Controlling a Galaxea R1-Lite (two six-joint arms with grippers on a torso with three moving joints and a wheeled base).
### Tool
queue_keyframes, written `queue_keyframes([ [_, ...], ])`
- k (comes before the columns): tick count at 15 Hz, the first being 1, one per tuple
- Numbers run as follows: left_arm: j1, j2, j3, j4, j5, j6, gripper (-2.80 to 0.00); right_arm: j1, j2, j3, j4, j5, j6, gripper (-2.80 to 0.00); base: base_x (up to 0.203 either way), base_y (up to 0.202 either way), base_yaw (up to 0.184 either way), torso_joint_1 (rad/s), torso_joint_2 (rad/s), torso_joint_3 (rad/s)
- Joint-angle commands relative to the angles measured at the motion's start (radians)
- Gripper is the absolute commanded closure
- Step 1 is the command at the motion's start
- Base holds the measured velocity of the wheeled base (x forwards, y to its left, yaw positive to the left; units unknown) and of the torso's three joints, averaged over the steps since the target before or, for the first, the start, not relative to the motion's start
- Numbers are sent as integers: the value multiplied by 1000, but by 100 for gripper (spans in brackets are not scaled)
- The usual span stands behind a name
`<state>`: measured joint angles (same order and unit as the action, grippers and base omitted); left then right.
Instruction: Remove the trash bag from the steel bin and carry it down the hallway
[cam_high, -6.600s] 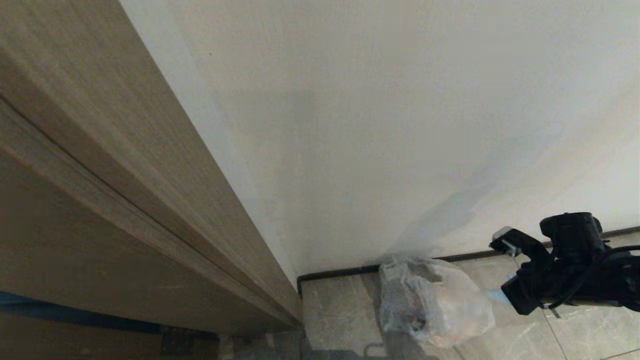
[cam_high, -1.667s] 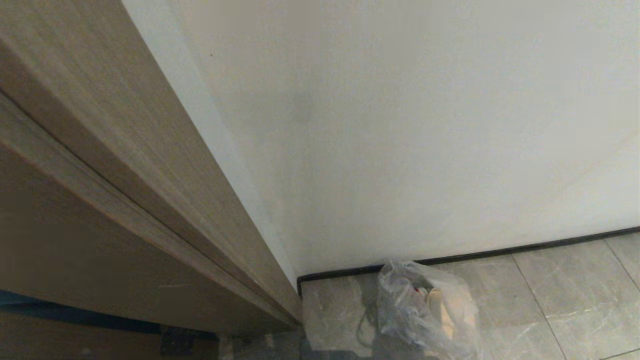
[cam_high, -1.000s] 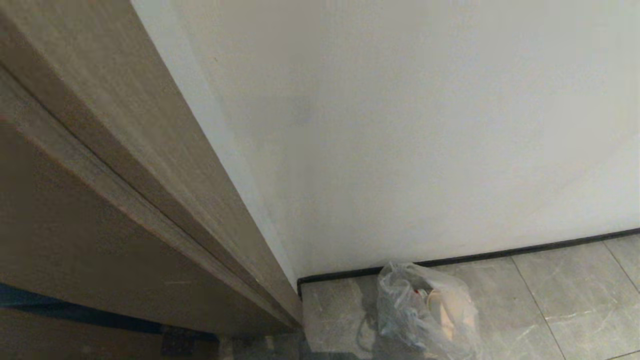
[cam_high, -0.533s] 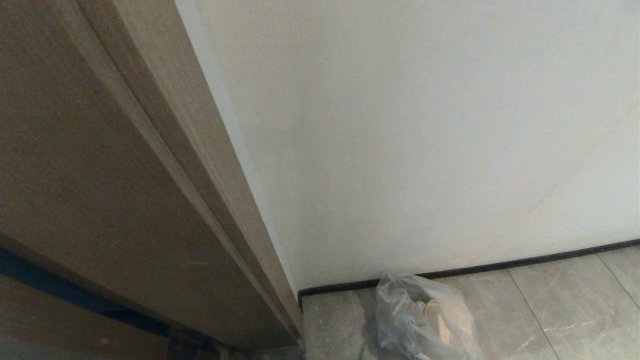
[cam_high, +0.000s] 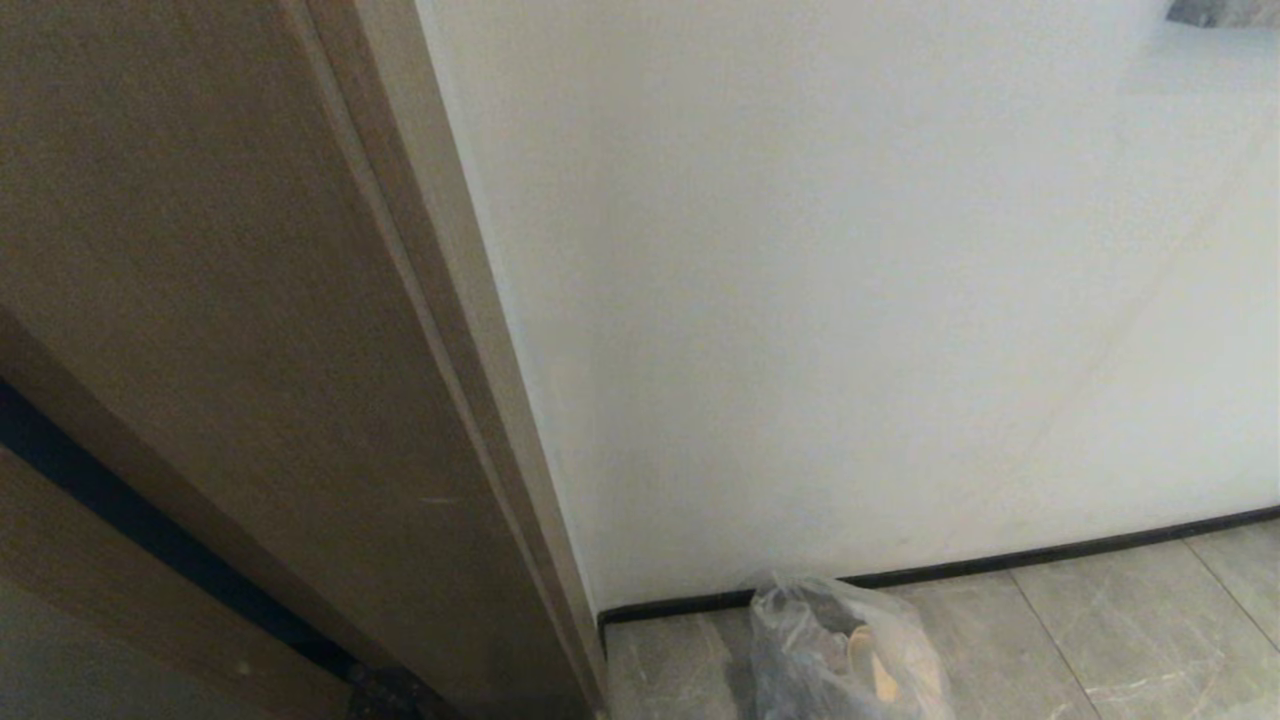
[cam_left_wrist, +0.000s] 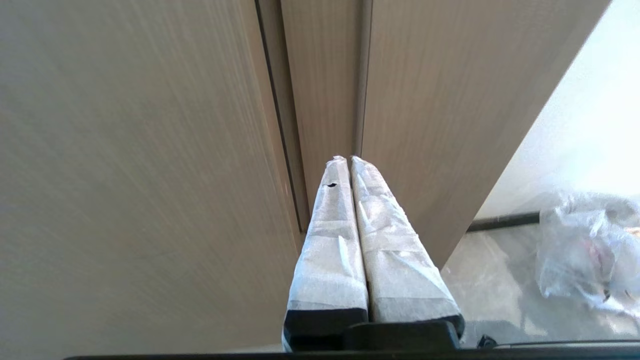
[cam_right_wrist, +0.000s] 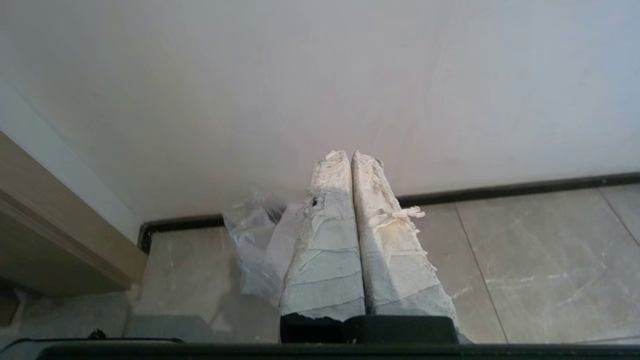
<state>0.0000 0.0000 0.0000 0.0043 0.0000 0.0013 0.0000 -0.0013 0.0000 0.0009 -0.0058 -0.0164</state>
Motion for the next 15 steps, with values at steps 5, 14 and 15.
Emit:
queue_keyframes([
  [5,0,0,0,-1,0,0,0,0,1,2,0,0,-1,0,0,0,0,3,2,203],
  [14,0,0,0,-1,0,3,0,0,1,2,0,0,-1,0,0,0,0,2,1,104],
  [15,0,0,0,0,0,3,0,0,1,2,-1,0,-1,0,0,0,0,0,0,0],
])
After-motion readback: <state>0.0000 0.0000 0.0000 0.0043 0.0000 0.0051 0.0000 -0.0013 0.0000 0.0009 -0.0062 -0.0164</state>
